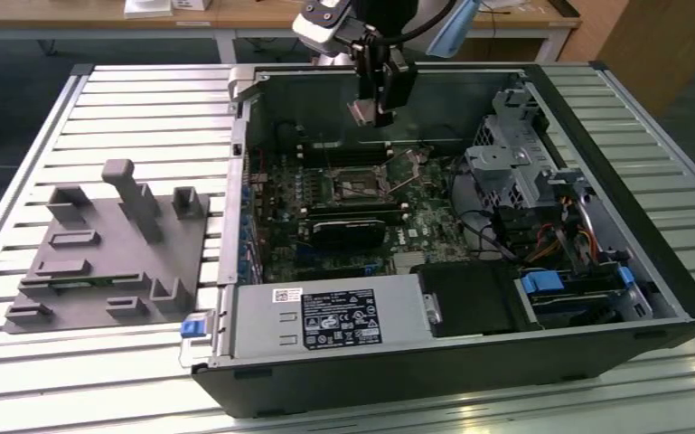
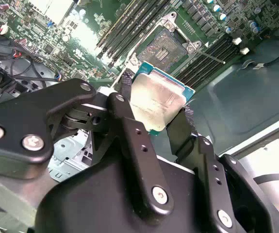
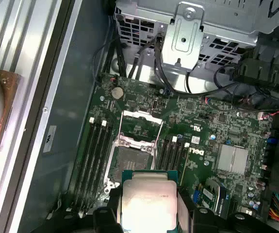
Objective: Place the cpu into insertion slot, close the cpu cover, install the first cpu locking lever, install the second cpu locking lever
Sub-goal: 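Place the cpu into insertion slot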
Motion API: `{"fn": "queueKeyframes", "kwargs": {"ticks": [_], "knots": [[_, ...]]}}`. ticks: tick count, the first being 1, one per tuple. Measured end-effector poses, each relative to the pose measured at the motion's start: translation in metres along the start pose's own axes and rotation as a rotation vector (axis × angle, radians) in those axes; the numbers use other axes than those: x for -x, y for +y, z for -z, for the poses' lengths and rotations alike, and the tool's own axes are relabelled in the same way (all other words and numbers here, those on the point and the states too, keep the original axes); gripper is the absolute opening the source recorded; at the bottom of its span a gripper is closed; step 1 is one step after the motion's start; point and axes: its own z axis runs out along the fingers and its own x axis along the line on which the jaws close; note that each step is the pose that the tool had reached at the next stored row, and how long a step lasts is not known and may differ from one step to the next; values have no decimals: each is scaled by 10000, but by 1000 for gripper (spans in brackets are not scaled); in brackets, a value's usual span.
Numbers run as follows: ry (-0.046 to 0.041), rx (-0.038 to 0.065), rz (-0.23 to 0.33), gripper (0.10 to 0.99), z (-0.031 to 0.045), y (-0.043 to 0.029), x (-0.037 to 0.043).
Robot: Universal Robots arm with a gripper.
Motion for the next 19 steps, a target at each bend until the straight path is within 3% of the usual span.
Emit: {"fn": "queueKeyframes", "kwargs": {"ticks": [13,19], "knots": [[0,1,-22,541,-9,-1,0],[-49,8,-594,541,-52,-4,-4]]}}
